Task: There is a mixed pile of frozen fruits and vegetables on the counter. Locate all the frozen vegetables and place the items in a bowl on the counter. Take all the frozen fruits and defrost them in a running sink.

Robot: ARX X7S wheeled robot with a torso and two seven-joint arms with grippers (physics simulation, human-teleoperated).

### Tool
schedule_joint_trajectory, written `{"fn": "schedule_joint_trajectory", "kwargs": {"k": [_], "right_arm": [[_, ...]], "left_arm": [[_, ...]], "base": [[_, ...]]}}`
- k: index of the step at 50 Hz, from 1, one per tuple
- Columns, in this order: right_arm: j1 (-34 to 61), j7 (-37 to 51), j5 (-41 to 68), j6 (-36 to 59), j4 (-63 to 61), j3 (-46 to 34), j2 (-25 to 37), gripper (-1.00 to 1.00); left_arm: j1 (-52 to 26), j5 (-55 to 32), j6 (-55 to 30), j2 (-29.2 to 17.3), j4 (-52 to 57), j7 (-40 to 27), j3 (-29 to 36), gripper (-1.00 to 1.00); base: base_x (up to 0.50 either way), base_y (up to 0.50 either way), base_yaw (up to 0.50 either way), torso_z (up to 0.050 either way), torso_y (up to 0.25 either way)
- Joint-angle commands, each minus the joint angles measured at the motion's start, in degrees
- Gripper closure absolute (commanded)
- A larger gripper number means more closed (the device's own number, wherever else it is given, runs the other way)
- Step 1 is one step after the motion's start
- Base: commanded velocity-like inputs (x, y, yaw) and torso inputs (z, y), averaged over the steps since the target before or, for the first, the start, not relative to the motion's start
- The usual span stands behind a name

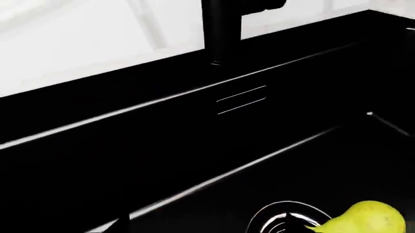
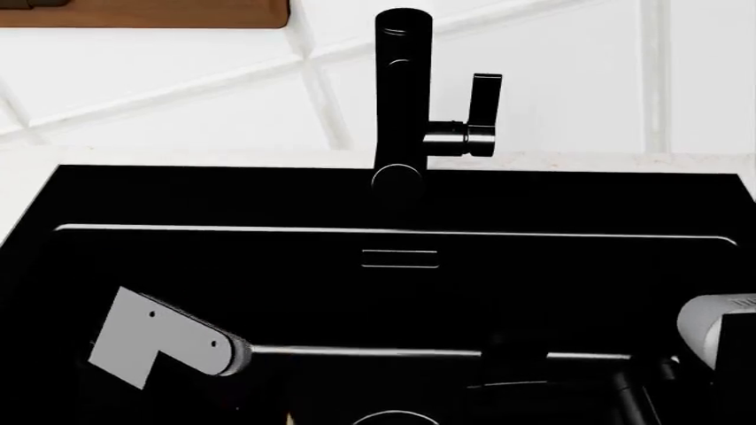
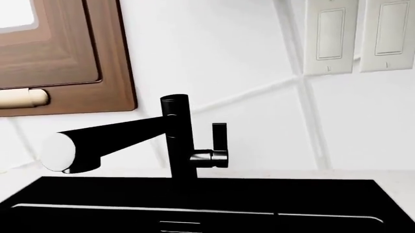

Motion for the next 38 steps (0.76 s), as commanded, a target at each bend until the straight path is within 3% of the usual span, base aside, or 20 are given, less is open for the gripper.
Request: {"fn": "schedule_joint_trajectory", "kwargs": {"k": [1, 9, 22, 32, 38], "right_arm": [[0.1, -0.1, -0.8, 0.0, 0.4, -0.4, -0.4, -1.0], [0.9, 1.5, -1.4, 0.4, 0.0, -0.6, -0.8, -1.0], [2.7, 2.9, -2.9, 2.5, -0.7, -2.3, -0.8, -1.0], [3.0, 4.6, -5.3, 4.0, -1.4, -3.2, -0.3, -1.0], [4.7, 3.7, -7.1, 5.0, -0.4, -4.9, -1.4, -1.0]], "left_arm": [[-3.3, -10.7, -5.8, -0.3, 16.3, -9.4, -9.5, -1.0], [-3.8, -18.5, -5.6, -3.1, 23.1, -15.7, -16.6, -1.0], [1.8, -20.5, -2.2, -7.1, 29.2, -18.3, -21.6, -1.0], [11.1, -14.5, 3.2, -9.4, 29.2, -14.4, -24.0, -1.0], [12.0, -11.3, 4.7, -9.8, 26.9, -12.3, -24.2, -1.0]], "base": [[0.0, 0.0, 0.0, 0.0, 0.0], [0.0, 0.0, 0.0, 0.0, 0.0], [0.0, 0.0, 0.0, 0.0, 0.0], [0.0, 0.0, 0.0, 0.0, 0.0], [0.0, 0.0, 0.0, 0.0, 0.0]]}}
